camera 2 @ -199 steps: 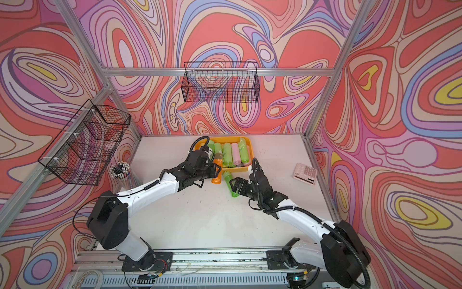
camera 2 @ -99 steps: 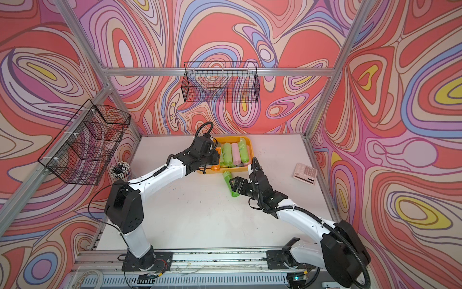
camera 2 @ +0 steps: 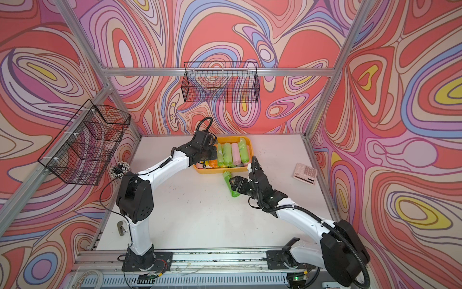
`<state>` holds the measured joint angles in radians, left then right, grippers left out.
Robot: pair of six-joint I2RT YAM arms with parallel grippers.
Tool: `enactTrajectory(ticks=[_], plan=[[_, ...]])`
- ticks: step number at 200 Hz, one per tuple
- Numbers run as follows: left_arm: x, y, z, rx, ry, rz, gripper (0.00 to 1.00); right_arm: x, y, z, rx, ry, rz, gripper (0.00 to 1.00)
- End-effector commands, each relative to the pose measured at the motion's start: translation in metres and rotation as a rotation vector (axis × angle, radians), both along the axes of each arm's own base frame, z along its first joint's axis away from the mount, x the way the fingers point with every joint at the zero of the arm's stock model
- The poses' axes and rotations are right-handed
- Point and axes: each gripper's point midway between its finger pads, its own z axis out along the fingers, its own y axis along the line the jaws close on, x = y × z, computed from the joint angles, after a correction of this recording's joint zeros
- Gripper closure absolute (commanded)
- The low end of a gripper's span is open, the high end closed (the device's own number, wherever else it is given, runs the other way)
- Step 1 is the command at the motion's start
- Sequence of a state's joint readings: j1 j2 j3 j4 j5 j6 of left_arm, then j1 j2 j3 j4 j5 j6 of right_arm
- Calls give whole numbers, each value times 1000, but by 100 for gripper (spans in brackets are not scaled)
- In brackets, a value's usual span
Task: Put the roll of trash bags into the storage box
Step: Place the roll of trash bags in the storage box.
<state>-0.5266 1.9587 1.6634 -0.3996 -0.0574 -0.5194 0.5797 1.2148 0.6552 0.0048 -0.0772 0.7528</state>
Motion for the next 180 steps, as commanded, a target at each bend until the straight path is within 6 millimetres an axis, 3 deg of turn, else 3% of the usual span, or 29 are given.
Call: enactTrajectory(ticks=[1, 34, 86, 180], plan=[[15, 6, 6, 25, -22, 16, 89, 2, 0, 2, -16, -5, -7, 5], [29, 6, -5, 54, -9, 29, 89, 0, -4, 1, -23, -6, -20, 5], [50, -6, -6, -4, 2, 25, 89, -3, -10, -2, -39, -1, -32, 5], [68, -29, -22, -84, 39, 9, 84, -5, -17, -8, -69, 5, -47, 5]])
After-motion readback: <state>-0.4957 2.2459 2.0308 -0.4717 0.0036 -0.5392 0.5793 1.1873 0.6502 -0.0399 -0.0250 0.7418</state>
